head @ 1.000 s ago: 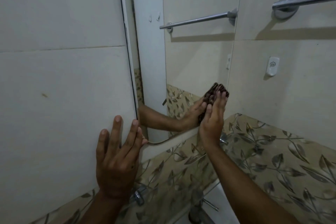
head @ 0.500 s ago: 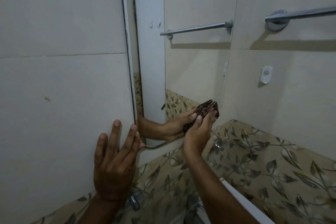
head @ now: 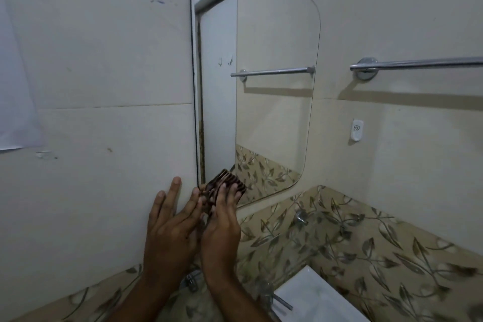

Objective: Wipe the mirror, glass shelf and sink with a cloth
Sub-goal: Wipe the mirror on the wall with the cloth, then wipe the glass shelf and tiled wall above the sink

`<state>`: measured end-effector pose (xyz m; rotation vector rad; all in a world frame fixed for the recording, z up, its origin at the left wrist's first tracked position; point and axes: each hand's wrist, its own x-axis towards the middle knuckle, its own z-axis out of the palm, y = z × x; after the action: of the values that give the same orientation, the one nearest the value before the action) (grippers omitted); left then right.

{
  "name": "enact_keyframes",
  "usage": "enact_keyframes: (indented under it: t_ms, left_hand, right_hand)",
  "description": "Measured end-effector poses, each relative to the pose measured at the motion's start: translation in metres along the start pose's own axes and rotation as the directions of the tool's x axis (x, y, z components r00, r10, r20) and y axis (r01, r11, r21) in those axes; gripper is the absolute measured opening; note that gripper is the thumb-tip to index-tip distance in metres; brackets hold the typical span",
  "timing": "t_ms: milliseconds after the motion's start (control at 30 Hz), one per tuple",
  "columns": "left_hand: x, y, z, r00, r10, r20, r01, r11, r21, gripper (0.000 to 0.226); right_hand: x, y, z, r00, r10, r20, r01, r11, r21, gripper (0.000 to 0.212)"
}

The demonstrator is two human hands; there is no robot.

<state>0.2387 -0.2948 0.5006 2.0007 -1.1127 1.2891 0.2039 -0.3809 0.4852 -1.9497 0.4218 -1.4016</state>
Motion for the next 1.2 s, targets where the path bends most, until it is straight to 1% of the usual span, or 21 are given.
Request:
enact_keyframes:
  t_ms: [67,167,200,233,267,300,333,400,500,600,667,733,767,833,867,933,967,1000,1033,1100,1200]
  left_hand:
    - [-0.003,0.001,-0.01,0.998,0.003,0.056,-0.001,1.0,-0.027,0.04]
    - [-0.019,-0.002,-0.032,0.989,-0.047,0.139,0.058,0.996,-0.073,0.037]
    - [-0.027,-0.003,-0.04,0.984,-0.091,0.155,0.107,0.99,-0.095,0.034]
    - [-0.035,-0.002,-0.048,0.971,-0.157,0.179,0.181,0.976,-0.124,0.031]
    - [-0.043,-0.001,-0.057,0.945,-0.243,0.221,0.28,0.947,-0.158,0.029]
    - [-0.05,0.001,-0.065,0.906,-0.325,0.27,0.381,0.905,-0.191,0.027]
    - [-0.054,0.003,-0.072,0.864,-0.391,0.316,0.468,0.856,-0.22,0.025]
    - [-0.061,0.007,-0.081,0.778,-0.482,0.403,0.601,0.759,-0.252,0.018]
    - [-0.059,0.016,-0.086,0.684,-0.502,0.529,0.698,0.661,-0.275,0.019]
    - [-0.051,0.031,-0.091,0.644,-0.492,0.586,0.744,0.582,-0.328,0.021]
    - [-0.043,0.043,-0.094,0.626,-0.5,0.598,0.778,0.456,-0.432,0.024]
    - [-0.038,0.052,-0.094,0.606,-0.516,0.606,0.793,0.33,-0.512,0.027]
    - [-0.036,0.054,-0.093,0.591,-0.552,0.588,0.799,0.3,-0.521,0.024]
    - [-0.037,0.053,-0.09,0.516,-0.658,0.548,0.833,0.237,-0.5,0.013]
    - [-0.039,0.048,-0.088,0.448,-0.713,0.54,0.857,0.171,-0.486,0.016]
    - [-0.042,0.041,-0.088,0.277,-0.767,0.578,0.873,-0.05,-0.485,0.022]
    - [-0.041,0.04,-0.089,0.222,-0.759,0.612,0.851,-0.155,-0.502,0.023]
    - [-0.039,0.039,-0.09,0.197,-0.742,0.64,0.829,-0.222,-0.513,0.023]
    - [-0.037,0.041,-0.091,0.204,-0.727,0.656,0.821,-0.238,-0.519,0.024]
    - [-0.031,0.047,-0.091,0.243,-0.713,0.658,0.821,-0.211,-0.531,0.026]
    - [-0.022,0.05,-0.088,0.266,-0.699,0.664,0.819,-0.2,-0.538,0.03]
  right_hand:
    - [-0.005,-0.012,-0.014,0.998,0.06,0.035,-0.061,0.997,0.048,0.054]
    - [0.0,-0.006,-0.047,0.951,0.298,0.081,-0.308,0.929,0.206,0.044]
    - [0.004,0.001,-0.056,0.907,0.401,0.13,-0.422,0.856,0.298,0.037]
    - [0.008,0.009,-0.063,0.829,0.518,0.209,-0.554,0.716,0.425,0.03]
    - [0.01,0.015,-0.069,0.73,0.604,0.32,-0.664,0.518,0.539,0.026]
    - [0.011,0.018,-0.075,0.638,0.646,0.419,-0.729,0.333,0.598,0.025]
    - [0.012,0.019,-0.08,0.585,0.653,0.482,-0.756,0.222,0.616,0.025]
    - [0.012,0.015,-0.088,0.561,0.629,0.538,-0.775,0.171,0.608,0.025]
    - [0.012,-0.002,-0.091,0.596,0.554,0.581,-0.77,0.189,0.609,0.025]
    - [0.007,-0.024,-0.086,0.648,0.476,0.594,-0.746,0.242,0.62,0.023]
    - [0.001,-0.034,-0.083,0.669,0.444,0.596,-0.735,0.274,0.621,0.021]
    - [-0.007,-0.044,-0.08,0.647,0.418,0.637,-0.755,0.239,0.611,0.021]
    - [-0.011,-0.047,-0.079,0.634,0.411,0.655,-0.767,0.224,0.601,0.021]
    - [-0.015,-0.045,-0.08,0.626,0.402,0.669,-0.778,0.256,0.574,0.022]
    - [-0.016,-0.042,-0.082,0.63,0.396,0.668,-0.776,0.294,0.558,0.023]
    - [-0.017,-0.031,-0.087,0.647,0.377,0.663,-0.759,0.396,0.516,0.024]
    - [-0.019,-0.027,-0.088,0.658,0.364,0.659,-0.743,0.454,0.491,0.025]
    - [-0.022,-0.025,-0.089,0.671,0.341,0.658,-0.719,0.518,0.464,0.028]
    - [-0.026,-0.025,-0.089,0.683,0.312,0.66,-0.685,0.588,0.43,0.032]
    - [-0.038,-0.028,-0.085,0.702,0.239,0.671,-0.59,0.723,0.359,0.041]
    - [-0.049,-0.033,-0.081,0.773,0.105,0.626,-0.356,0.888,0.292,0.046]
